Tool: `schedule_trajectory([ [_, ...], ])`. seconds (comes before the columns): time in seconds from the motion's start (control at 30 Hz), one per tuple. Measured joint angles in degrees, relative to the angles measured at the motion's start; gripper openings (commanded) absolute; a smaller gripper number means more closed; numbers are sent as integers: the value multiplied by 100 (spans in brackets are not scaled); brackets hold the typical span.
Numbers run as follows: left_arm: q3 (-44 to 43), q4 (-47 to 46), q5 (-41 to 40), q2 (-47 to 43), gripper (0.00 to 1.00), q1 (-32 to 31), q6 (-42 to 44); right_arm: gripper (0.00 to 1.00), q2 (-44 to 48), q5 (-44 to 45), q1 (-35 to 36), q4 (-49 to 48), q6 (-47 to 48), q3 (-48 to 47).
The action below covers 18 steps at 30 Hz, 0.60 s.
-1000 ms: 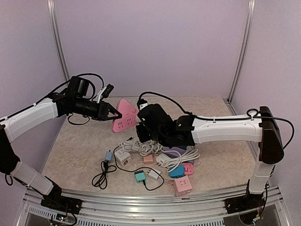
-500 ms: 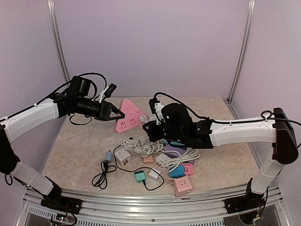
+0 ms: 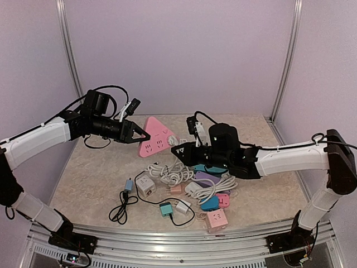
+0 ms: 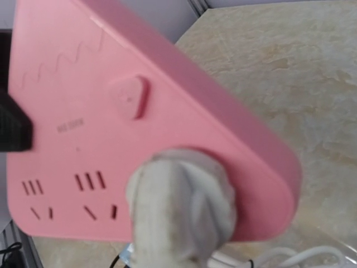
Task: Pull the plug off the socket
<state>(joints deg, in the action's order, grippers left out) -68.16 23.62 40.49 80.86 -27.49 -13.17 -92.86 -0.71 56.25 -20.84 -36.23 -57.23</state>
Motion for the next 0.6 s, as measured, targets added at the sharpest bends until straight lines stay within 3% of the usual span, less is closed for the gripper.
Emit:
schedule_trajectory([
  [0.23, 0, -2, -46, 0, 0, -2, 0, 0, 0, 107, 33, 96, 94, -48],
  [0.6, 0, -17, 85, 0, 0, 114, -55, 0, -164, 1711, 645, 1484, 671, -933],
])
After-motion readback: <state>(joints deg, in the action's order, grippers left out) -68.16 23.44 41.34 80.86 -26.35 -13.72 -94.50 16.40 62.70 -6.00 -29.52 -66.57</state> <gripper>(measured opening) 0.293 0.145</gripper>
